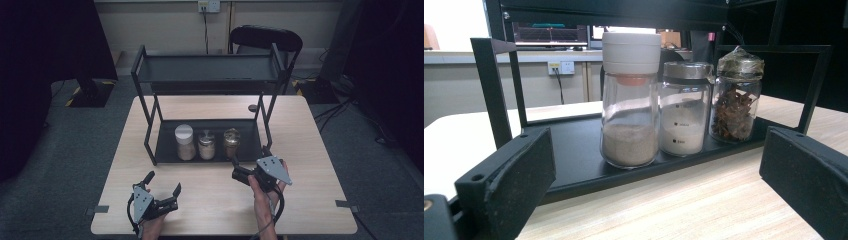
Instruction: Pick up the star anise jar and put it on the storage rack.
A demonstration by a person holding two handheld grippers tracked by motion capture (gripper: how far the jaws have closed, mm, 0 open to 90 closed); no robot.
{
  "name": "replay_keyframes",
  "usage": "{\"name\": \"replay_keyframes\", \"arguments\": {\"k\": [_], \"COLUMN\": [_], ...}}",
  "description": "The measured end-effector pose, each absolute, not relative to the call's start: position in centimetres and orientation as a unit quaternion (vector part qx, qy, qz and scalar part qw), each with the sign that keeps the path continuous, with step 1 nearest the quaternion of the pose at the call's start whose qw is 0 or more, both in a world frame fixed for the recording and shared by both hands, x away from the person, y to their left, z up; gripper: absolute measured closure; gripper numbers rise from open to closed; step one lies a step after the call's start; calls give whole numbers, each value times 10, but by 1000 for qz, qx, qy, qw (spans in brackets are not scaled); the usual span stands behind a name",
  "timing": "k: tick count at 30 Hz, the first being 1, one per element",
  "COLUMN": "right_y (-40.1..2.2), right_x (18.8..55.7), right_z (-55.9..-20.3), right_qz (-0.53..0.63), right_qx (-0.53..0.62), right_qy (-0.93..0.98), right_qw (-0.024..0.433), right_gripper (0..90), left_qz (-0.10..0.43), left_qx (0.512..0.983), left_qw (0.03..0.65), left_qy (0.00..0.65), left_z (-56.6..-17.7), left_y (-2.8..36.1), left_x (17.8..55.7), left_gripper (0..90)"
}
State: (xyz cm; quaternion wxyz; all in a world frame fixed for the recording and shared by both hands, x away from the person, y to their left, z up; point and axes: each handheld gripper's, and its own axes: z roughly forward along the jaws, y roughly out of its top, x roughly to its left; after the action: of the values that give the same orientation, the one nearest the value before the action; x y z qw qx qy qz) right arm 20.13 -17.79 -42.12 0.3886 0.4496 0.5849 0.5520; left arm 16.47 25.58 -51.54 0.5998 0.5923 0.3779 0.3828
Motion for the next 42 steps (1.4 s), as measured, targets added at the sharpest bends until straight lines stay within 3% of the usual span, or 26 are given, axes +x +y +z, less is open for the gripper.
{"name": "replay_keyframes", "arguments": {"k": [42], "right_y": [-189], "right_x": [159], "right_z": [-477], "right_qz": [553], "right_qx": [457], "right_qy": [562], "right_qw": [412], "right_gripper": [0], "left_qz": [383], "left_qx": [592], "left_qw": [599], "left_qy": [379], "left_z": [-515], "left_y": [256], "left_x": [165], "left_gripper": [6]}}
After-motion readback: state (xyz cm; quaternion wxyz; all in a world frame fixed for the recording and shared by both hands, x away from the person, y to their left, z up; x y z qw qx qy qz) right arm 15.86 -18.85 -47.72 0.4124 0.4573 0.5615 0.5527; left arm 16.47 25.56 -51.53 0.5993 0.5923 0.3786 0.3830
